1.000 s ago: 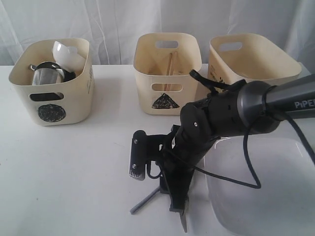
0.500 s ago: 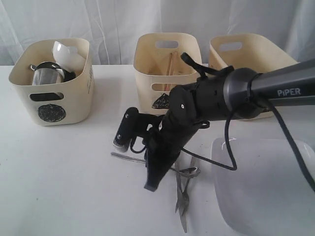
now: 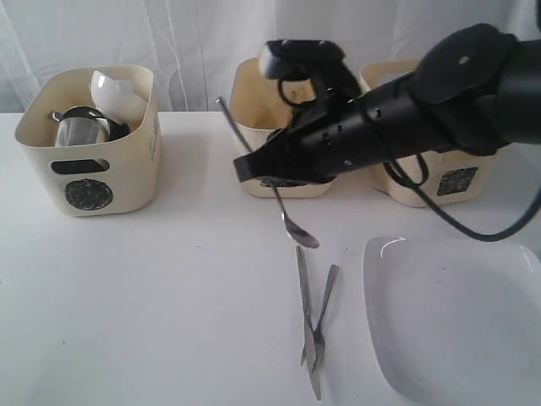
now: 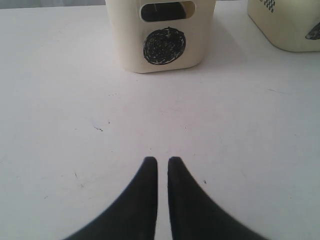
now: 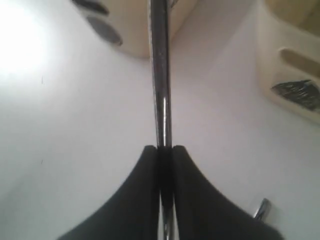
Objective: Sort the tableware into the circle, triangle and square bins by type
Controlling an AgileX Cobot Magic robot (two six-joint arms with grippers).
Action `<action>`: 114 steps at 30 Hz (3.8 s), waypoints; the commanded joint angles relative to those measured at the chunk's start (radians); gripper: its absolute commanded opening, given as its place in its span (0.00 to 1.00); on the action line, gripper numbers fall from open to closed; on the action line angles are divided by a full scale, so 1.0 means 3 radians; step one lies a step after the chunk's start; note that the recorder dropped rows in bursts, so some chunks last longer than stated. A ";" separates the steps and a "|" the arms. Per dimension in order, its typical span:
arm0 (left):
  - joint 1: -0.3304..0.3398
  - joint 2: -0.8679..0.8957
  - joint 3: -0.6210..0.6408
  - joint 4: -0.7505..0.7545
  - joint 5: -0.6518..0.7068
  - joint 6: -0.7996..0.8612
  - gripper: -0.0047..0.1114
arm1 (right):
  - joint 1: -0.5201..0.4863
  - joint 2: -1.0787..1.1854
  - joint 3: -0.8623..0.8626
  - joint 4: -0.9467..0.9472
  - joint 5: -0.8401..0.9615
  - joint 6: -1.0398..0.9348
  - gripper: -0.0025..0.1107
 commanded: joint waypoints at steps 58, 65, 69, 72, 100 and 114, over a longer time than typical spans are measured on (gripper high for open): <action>0.0001 -0.0015 0.0014 -0.0011 -0.0013 -0.0006 0.17 | -0.0500 0.0786 -0.0727 -0.1118 0.0072 0.0850 0.36; 0.0001 -0.0015 0.0014 -0.0011 -0.0013 -0.0006 0.17 | -0.0118 0.0781 -0.0563 -0.2243 0.0487 0.1966 0.36; 0.0001 -0.0015 0.0014 -0.0011 -0.0013 -0.0006 0.17 | 0.0068 0.0891 -0.0563 -0.3000 0.0642 0.2757 0.36; 0.0001 -0.0015 0.0014 -0.0011 -0.0013 -0.0006 0.17 | 0.0167 0.0986 -0.0563 -0.3234 0.0729 0.2981 0.36; 0.0001 -0.0015 0.0014 -0.0011 -0.0013 -0.0006 0.17 | 0.0450 0.1481 -0.0563 -0.3260 0.0781 0.3105 0.09; 0.0001 -0.0015 0.0014 -0.0011 -0.0013 -0.0006 0.17 | 0.0450 0.1116 -0.0563 -0.2662 0.0652 0.2831 0.02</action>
